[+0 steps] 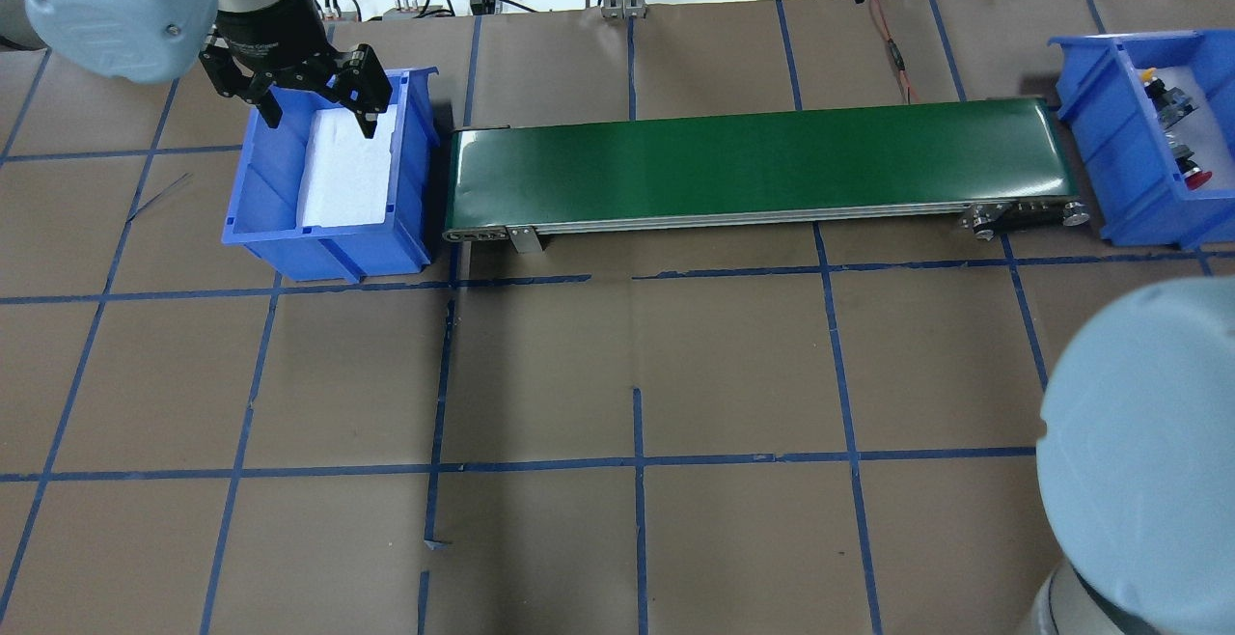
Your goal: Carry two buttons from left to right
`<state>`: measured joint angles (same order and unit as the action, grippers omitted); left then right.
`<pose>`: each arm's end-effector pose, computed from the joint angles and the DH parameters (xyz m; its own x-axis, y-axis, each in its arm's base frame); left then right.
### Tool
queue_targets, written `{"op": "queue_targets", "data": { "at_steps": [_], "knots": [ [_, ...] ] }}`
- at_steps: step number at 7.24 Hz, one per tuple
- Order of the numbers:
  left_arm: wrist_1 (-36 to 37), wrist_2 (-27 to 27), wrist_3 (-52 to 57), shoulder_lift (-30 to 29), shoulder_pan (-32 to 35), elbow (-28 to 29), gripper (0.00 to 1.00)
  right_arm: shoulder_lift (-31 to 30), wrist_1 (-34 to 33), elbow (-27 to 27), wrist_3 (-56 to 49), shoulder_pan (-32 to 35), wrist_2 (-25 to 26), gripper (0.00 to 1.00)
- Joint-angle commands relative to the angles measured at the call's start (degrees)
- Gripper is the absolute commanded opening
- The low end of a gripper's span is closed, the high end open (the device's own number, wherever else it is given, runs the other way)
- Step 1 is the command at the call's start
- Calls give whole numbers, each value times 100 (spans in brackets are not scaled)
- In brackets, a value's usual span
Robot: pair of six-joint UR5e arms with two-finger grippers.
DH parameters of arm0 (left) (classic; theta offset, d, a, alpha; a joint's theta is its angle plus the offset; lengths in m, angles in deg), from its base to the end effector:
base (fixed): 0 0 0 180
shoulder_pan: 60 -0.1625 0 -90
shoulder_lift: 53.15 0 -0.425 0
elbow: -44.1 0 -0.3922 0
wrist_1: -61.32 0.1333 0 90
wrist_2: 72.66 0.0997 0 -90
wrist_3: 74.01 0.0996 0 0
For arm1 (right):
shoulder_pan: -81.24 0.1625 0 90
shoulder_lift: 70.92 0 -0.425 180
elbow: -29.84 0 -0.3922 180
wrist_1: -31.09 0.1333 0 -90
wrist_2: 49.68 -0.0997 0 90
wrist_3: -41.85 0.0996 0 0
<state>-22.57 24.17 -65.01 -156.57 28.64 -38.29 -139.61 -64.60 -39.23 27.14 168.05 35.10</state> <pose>-0.1074 -0.5918 0.4378 -0.9841 0.1325 -0.1183 0.1318 0.9912 0.0134 0.1057 -0.6620 0.4663 -0.9762 -0.2070 -0.0641 -0.1990 0.9735 -0.1125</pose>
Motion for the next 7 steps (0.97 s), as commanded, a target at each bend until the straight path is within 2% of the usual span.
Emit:
{"op": "queue_targets", "data": {
  "at_steps": [1,2,3,5,6,7],
  "knots": [
    [-5,37,296,6,13,3,100,-1203,146,-1349,783,64,82,100],
    [3,29,296,-3,-4,12,100,-1530,339,-1763,794,64,100,100],
    [4,46,296,23,-30,21,100,-1768,367,-1942,820,73,109,100],
    [4,2,296,41,-39,21,100,-1858,717,-1926,811,73,310,100],
    [4,2,296,41,-31,21,100,-1867,806,-1891,820,73,677,100],
    [4,11,296,49,-22,21,100,-1876,780,-1943,811,73,698,100]
  ]
}}
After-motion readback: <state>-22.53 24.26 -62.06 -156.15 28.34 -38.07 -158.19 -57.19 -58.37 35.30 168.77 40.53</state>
